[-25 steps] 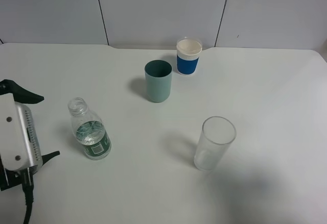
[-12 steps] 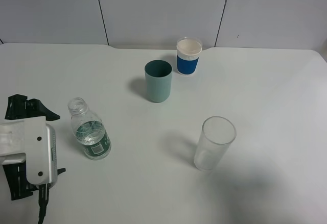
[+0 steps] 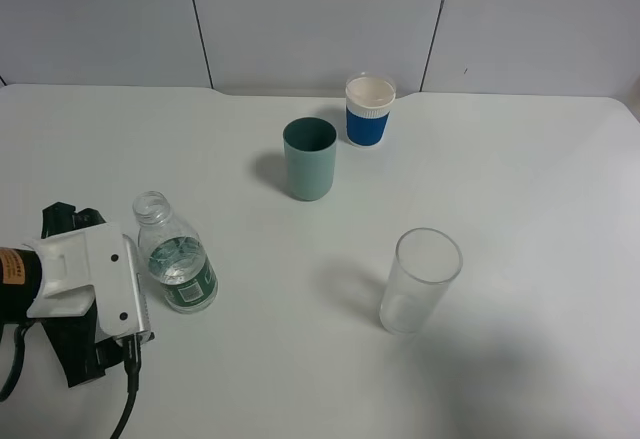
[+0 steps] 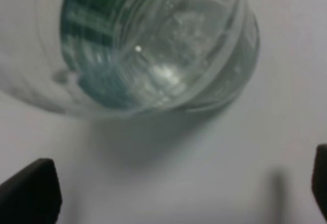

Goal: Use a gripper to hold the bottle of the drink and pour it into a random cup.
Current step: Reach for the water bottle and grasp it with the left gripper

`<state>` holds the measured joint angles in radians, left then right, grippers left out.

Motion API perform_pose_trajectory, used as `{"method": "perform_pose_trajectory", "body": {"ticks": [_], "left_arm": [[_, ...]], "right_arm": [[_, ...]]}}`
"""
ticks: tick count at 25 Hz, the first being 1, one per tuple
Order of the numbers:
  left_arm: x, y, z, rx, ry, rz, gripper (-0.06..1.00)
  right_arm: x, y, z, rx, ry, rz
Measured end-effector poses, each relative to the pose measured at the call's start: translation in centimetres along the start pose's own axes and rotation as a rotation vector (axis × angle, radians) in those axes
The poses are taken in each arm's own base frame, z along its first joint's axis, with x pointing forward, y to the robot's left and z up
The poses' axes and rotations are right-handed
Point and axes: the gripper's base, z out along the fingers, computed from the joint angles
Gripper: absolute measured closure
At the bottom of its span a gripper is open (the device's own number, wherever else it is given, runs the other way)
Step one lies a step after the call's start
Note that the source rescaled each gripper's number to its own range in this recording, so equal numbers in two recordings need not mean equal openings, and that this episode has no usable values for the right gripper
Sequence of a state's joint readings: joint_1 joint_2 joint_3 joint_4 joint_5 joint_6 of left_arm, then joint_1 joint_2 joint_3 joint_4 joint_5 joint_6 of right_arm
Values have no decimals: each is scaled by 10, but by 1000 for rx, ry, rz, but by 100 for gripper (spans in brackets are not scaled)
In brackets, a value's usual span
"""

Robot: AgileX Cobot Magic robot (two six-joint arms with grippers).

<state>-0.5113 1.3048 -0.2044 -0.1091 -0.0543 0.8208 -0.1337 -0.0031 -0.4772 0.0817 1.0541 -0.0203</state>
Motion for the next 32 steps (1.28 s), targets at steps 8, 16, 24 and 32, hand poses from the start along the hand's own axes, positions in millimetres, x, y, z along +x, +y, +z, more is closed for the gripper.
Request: {"method": "perform_pose_trajectory", "body": {"ticks": [8,16,24,32], "left_arm": [[0,4,3,-41,-4,-317,-6],[10,2,2,-123,-65,-600,-6],[19,-2,0,-167,-122,-811,-6],[27,-10,-1,-148,-128,-873,-6]], "right_arm": [[0,0,0,0,0,0],[0,0,0,0,0,0],[0,0,0,0,0,0],[0,0,0,0,0,0]]}}
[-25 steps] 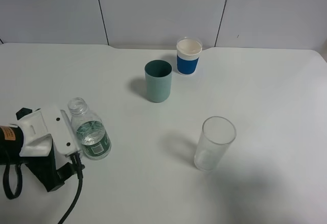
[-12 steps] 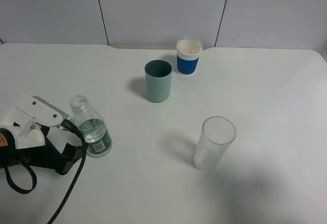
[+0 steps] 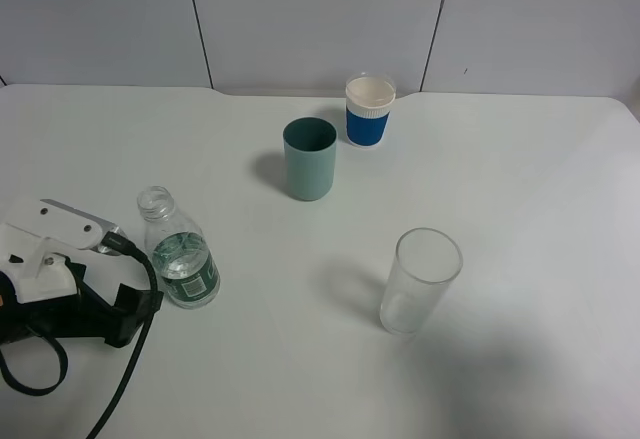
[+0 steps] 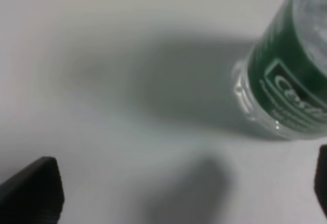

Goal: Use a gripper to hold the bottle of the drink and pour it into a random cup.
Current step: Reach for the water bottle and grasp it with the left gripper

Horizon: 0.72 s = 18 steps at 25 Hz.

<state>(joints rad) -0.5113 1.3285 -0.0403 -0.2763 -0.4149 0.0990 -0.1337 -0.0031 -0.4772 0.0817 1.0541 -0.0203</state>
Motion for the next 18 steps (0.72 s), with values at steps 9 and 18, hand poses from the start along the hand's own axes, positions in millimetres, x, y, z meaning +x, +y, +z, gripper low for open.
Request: {"method": "perform_pose_trajectory", "body": {"ticks": [9,18], "left_arm": [[1,-9,-3,108,-64,116,-6],[0,-21,4,229,-123,271,-6]], "right_arm": [[0,0,0,0,0,0],[0,0,0,0,0,0]]}}
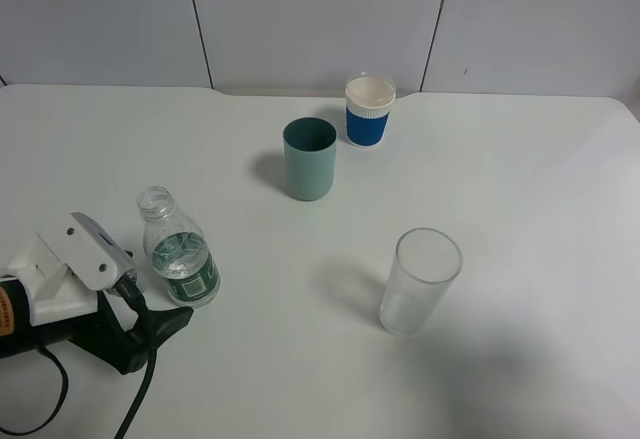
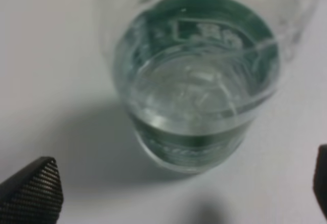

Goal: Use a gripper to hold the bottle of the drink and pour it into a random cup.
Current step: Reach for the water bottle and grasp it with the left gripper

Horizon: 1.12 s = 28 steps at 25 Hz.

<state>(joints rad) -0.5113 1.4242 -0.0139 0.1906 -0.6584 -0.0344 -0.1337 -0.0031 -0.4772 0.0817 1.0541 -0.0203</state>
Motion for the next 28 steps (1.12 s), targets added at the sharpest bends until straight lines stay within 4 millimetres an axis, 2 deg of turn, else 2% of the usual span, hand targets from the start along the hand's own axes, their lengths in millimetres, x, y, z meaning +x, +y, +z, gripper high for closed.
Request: {"method": "perform_pose_trajectory", "body": {"ticks": [12,19,28], "left_arm": [[5,-4,24,55,-109,-36,-6],[-4,-4,24,58,-215,-42,-6],[-4,-4,24,59,-216,-42,-6]], "right_arm": [[0,0,0,0,0,0],[0,0,0,0,0,0],[0,0,0,0,0,0]]}}
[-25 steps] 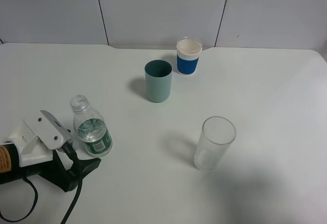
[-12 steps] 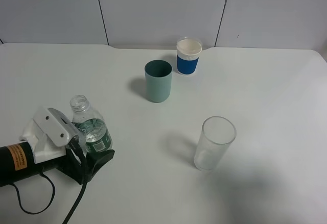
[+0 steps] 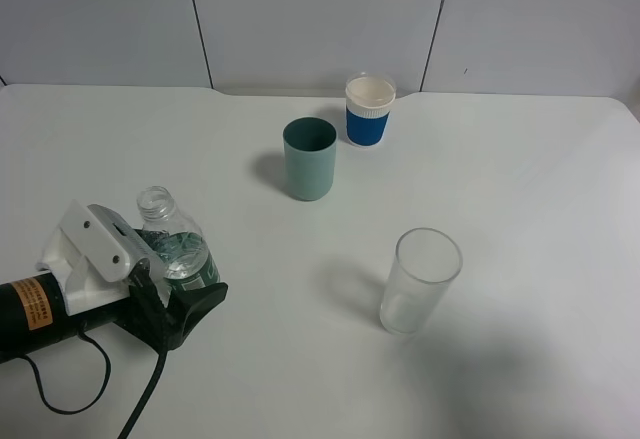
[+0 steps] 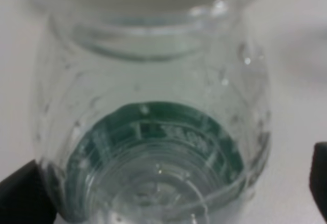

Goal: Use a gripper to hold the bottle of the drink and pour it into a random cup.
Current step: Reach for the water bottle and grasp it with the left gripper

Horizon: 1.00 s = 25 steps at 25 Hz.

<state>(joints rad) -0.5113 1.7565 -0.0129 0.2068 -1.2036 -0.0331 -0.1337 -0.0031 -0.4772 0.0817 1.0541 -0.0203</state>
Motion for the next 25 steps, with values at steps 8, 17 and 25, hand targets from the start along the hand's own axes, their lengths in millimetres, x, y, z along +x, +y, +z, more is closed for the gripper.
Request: {"method": "perform_pose_trajectory", "body": {"ticks": [8,17,25], "left_arm": [[0,0,0,-3,0,22,-6],[0,0,0,-4,0,32,-6],[0,4,10,-27,4,26,-6]], "right_arm": [[0,0,0,0,0,0],[0,0,0,0,0,0],[0,0,0,0,0,0]]}}
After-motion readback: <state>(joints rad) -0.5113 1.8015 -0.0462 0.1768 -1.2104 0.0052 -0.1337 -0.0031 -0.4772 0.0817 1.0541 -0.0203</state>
